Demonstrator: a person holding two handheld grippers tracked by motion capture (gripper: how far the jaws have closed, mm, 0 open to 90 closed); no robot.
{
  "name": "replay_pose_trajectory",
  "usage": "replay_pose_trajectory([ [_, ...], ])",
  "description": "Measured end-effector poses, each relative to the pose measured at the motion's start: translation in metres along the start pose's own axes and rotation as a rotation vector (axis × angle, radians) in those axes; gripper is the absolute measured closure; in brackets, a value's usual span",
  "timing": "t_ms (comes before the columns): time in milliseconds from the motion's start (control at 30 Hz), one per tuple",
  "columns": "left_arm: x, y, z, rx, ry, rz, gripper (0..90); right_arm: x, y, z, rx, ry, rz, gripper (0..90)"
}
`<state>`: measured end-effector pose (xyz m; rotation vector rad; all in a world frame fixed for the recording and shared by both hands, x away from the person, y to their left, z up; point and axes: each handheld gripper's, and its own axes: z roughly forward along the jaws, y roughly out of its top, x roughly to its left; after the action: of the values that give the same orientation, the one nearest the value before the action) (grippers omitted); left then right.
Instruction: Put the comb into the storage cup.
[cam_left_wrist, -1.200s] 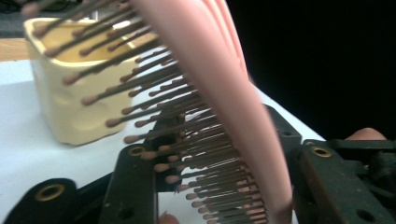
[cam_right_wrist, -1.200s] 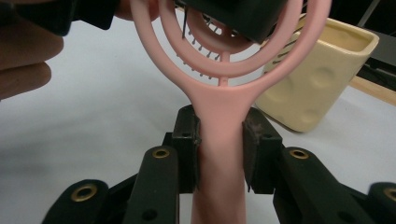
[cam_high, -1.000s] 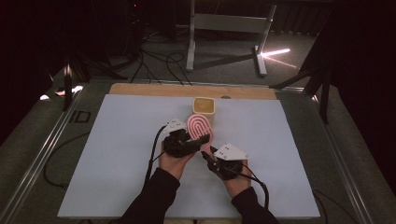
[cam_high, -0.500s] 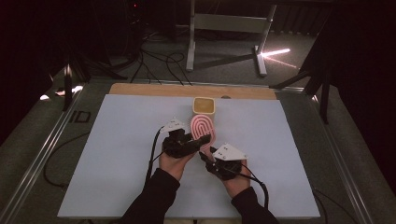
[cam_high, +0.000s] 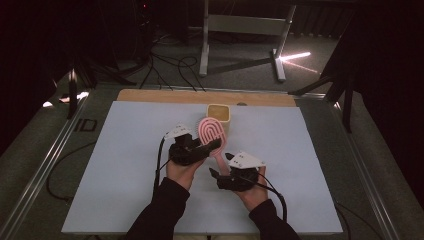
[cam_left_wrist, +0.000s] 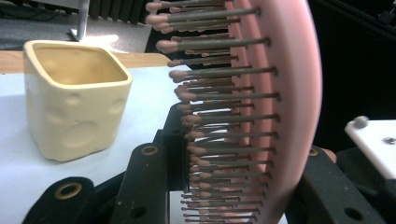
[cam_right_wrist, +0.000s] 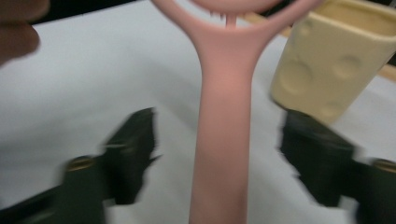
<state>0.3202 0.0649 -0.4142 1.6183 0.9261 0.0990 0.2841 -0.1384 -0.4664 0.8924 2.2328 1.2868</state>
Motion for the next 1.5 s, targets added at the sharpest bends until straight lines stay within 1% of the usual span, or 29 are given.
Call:
replay_pose_trajectory([
  [33,0.0,0.0,-0.001,-0.001,0.0,0.002,64.6,0.0,0.0,0.002,0.008,-0.001,0.006,12.8],
  [100,0.001,0.001,-0.002,-0.004,0.003,0.005,64.6,-0.001,0.0,0.003,0.02,0.012,0.004,10.0],
  [200,0.002,0.002,-0.005,-0.008,0.007,0.005,64.6,-0.003,0.001,0.002,0.031,0.03,-0.006,9.3],
  [300,0.005,0.005,-0.006,-0.009,0.01,0.0,64.6,-0.007,0.004,-0.002,0.032,0.033,0.004,9.1],
  [400,0.006,0.006,-0.009,-0.009,0.016,0.003,64.6,-0.012,0.007,-0.007,0.017,0.034,0.022,9.1],
  [467,0.007,0.007,-0.011,-0.008,0.021,0.007,64.6,-0.015,0.006,-0.011,0.016,0.017,0.024,9.2],
  [500,0.007,0.008,-0.011,-0.009,0.024,0.006,64.6,-0.017,0.006,-0.014,0.02,0.001,0.017,9.2],
  [567,0.008,0.009,-0.013,-0.009,0.026,0.008,64.6,-0.022,0.005,-0.017,0.021,-0.02,0.028,9.2],
  [633,0.009,0.011,-0.015,-0.007,0.029,0.011,64.6,-0.026,0.004,-0.021,0.018,-0.031,0.044,9.2],
  [733,0.01,0.014,-0.017,-0.006,0.038,0.02,64.5,-0.03,0.004,-0.025,0.015,-0.038,0.051,9.2],
  [767,0.01,0.015,-0.017,-0.009,0.04,0.019,64.6,-0.032,0.004,-0.027,0.011,-0.051,0.052,9.3],
  [833,0.01,0.017,-0.019,-0.012,0.044,0.021,64.6,-0.034,0.004,-0.029,0.01,-0.063,0.055,9.3],
  [900,0.011,0.019,-0.021,-0.016,0.045,0.025,64.5,-0.036,0.003,-0.03,0.022,-0.068,0.056,9.2],
  [967,0.012,0.021,-0.021,-0.021,0.042,0.026,64.5,-0.039,0.001,-0.033,0.038,-0.068,0.067,9.1],
  [1067,0.014,0.024,-0.022,-0.022,0.05,0.027,64.5,-0.041,-0.001,-0.038,0.037,-0.059,0.084,9.1],
  [1167,0.016,0.026,-0.023,-0.021,0.054,0.028,64.6,-0.045,-0.006,-0.043,0.051,-0.067,0.076,9.1],
  [1267,0.016,0.029,-0.024,-0.022,0.061,0.033,64.5,-0.05,-0.015,-0.047,0.067,-0.074,0.105,9.0],
  [1333,0.016,0.032,-0.026,-0.023,0.066,0.039,64.5,-0.053,-0.018,-0.049,0.064,-0.082,0.11,9.1],
  [1367,0.016,0.033,-0.026,-0.026,0.068,0.041,64.5,-0.057,-0.025,-0.054,0.045,-0.089,0.118,9.1],
  [1500,0.017,0.035,-0.028,-0.032,0.071,0.045,64.5,-0.061,-0.031,-0.06,0.026,-0.08,0.132,9.1],
])
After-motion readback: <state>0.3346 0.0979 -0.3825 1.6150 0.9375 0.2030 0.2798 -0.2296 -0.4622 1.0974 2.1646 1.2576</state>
